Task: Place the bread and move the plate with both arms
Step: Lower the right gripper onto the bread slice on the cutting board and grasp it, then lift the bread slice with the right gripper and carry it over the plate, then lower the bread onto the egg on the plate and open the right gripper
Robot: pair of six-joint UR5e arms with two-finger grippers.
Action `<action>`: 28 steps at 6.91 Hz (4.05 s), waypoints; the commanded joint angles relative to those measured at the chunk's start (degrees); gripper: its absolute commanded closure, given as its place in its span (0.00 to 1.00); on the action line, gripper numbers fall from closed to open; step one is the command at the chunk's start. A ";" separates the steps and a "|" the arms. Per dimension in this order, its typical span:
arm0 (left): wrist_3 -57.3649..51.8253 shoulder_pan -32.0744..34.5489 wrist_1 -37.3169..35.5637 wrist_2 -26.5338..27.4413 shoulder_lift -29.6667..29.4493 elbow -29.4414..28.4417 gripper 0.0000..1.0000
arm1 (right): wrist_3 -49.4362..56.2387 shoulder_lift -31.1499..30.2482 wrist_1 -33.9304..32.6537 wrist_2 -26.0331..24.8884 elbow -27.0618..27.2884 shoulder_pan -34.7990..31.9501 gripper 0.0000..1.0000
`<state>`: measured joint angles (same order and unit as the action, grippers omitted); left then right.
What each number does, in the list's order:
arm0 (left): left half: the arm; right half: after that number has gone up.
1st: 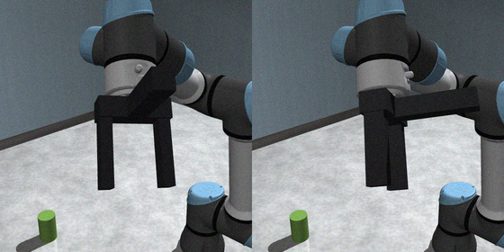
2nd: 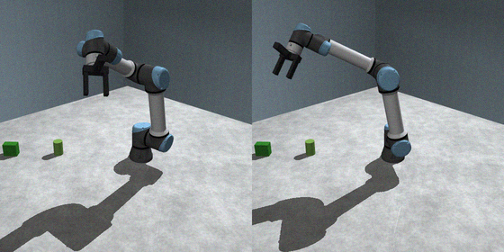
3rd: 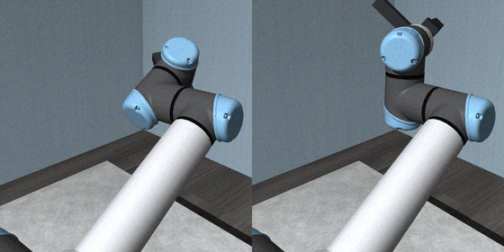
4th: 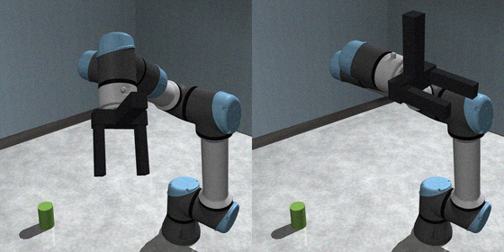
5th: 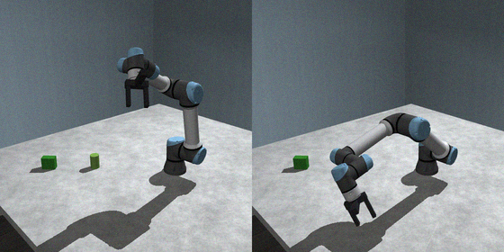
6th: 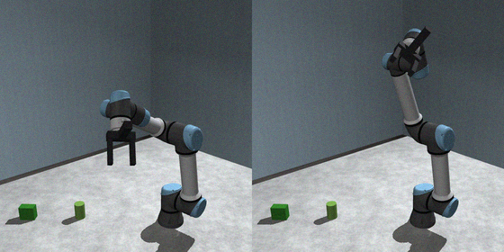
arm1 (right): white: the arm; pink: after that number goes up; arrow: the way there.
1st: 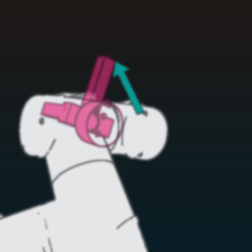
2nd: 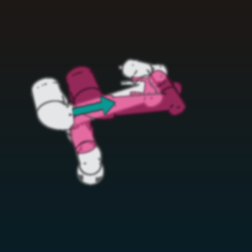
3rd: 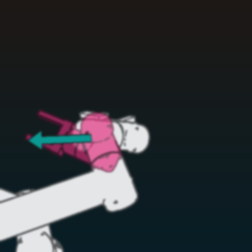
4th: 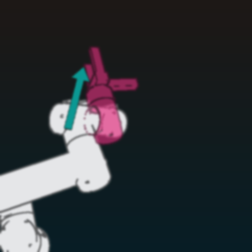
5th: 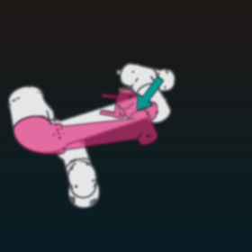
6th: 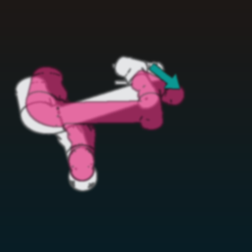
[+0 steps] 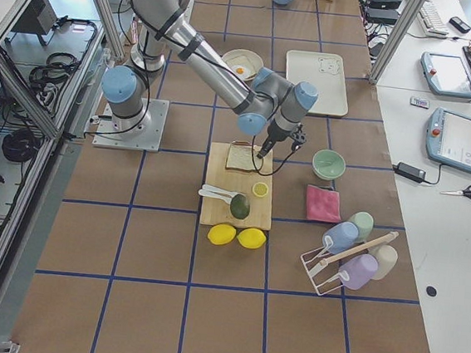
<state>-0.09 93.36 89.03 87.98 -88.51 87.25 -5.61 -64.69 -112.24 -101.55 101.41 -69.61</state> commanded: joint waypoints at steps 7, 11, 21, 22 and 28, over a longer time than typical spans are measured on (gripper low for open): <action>0.00 -0.02 0.00 0.00 0.00 -0.06 0.00 | 0.08 -7.27 10.54 3.46 -1.30 -0.26 1.00; 0.00 0.06 0.00 -0.09 0.00 -0.06 0.00 | -0.36 -11.77 25.34 4.25 -11.27 -5.17 1.00; 0.00 0.06 0.00 0.00 0.00 -0.06 0.00 | -57.38 -6.59 25.58 30.53 -17.92 -35.67 1.00; 0.00 -0.02 0.00 0.00 0.00 0.03 0.00 | -59.06 -6.50 26.71 31.58 -17.57 -35.77 1.00; 0.00 0.06 0.00 0.00 0.00 -0.06 0.00 | -54.45 -4.49 26.57 30.80 -13.17 -34.54 1.00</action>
<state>-0.09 93.37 89.03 87.98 -88.51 87.19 -63.25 -70.70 -84.00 -70.49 88.08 -104.48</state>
